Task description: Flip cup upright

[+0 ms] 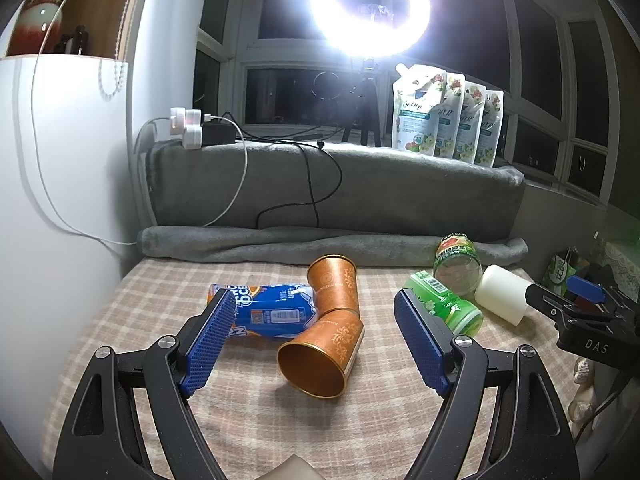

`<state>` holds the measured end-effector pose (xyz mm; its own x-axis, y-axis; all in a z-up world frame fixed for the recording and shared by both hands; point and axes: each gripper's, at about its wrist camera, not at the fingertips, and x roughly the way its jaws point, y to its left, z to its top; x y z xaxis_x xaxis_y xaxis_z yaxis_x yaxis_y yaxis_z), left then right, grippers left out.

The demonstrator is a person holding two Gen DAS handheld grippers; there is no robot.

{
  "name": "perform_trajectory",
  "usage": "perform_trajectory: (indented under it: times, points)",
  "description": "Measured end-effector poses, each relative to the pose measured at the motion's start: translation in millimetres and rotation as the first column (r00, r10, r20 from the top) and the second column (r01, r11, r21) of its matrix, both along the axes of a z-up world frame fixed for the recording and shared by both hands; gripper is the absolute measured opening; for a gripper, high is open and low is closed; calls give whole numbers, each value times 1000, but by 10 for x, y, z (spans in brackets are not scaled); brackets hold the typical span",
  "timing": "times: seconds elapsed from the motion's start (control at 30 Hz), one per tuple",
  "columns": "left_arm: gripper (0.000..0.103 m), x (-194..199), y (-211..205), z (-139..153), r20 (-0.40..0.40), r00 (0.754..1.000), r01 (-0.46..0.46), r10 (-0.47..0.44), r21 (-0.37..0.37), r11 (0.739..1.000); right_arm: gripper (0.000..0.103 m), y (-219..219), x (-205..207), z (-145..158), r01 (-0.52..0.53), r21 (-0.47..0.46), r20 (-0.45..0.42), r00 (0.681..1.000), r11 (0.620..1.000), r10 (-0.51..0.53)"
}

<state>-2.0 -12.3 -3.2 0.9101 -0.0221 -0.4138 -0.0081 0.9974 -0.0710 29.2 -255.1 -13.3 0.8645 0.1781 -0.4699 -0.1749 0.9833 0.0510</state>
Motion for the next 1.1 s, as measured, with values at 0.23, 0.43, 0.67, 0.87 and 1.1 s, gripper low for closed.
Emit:
perform_trajectory:
  times: [0.23, 0.43, 0.67, 0.87, 1.1]
  points:
    - [82, 1, -6, -8, 0, 1000, 0, 0, -1, 1000, 103, 4, 19, -9, -1, 1, -2, 1000, 1000, 1]
    - [82, 2, -7, -8, 0, 1000, 0, 0, 0, 1000, 103, 10, 29, -11, 0, 1, -5, 1000, 1000, 0]
    - [82, 12, -14, -20, -4, 1000, 3, -3, 0, 1000, 103, 19, 45, -16, -1, 1, -7, 1000, 1000, 1]
    - [82, 51, -8, -85, -22, 1000, 5, -5, -6, 1000, 103, -65, 124, -55, -6, 34, -37, 999, 999, 7]
    - [82, 109, 71, -176, -67, 998, 5, -7, -21, 1000, 103, -242, 455, -55, 14, 110, -113, 994, 994, -2]
